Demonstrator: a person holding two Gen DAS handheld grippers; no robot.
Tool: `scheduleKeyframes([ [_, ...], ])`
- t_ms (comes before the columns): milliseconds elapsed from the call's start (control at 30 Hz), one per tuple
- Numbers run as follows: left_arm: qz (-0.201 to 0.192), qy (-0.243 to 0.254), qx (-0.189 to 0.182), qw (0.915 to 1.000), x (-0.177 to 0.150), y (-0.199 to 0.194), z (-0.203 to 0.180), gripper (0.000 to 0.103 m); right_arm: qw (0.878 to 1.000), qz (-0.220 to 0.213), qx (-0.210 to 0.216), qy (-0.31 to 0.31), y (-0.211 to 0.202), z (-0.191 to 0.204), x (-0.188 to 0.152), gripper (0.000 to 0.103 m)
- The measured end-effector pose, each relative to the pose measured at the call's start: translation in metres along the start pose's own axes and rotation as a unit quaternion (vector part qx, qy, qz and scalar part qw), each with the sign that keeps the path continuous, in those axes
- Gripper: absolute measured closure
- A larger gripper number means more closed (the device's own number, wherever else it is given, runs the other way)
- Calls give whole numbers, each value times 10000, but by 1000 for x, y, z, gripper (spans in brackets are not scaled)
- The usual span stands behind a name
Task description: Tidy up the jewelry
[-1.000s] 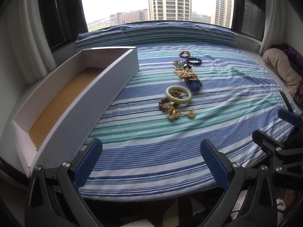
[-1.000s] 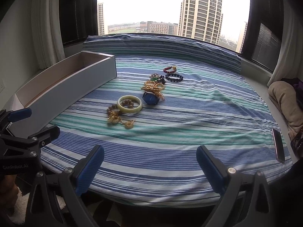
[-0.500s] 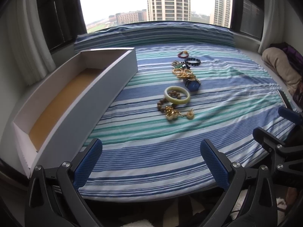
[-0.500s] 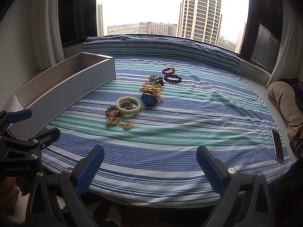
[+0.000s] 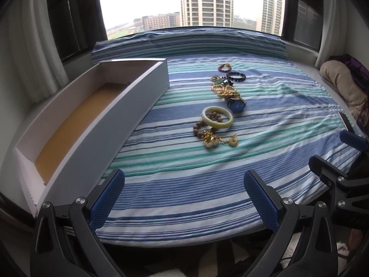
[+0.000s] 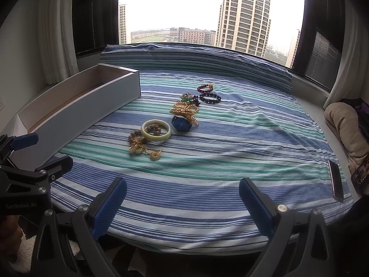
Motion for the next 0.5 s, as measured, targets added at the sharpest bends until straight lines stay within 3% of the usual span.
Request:
scheduleKeyframes([
  [500, -10, -35, -46, 10000, -1, 0, -1, 0, 10000, 0, -65, 1, -2, 2, -2, 4],
])
Point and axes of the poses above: each gripper's, at about its wrist camera, not at the fingertips, and y roughly the way its jaws point, z to its left, x to its top, the point moved 4 cm from there along y, roughly the way its jaws point, and after that the axes turned 15 degrees about -y, right-handed, at the moved point
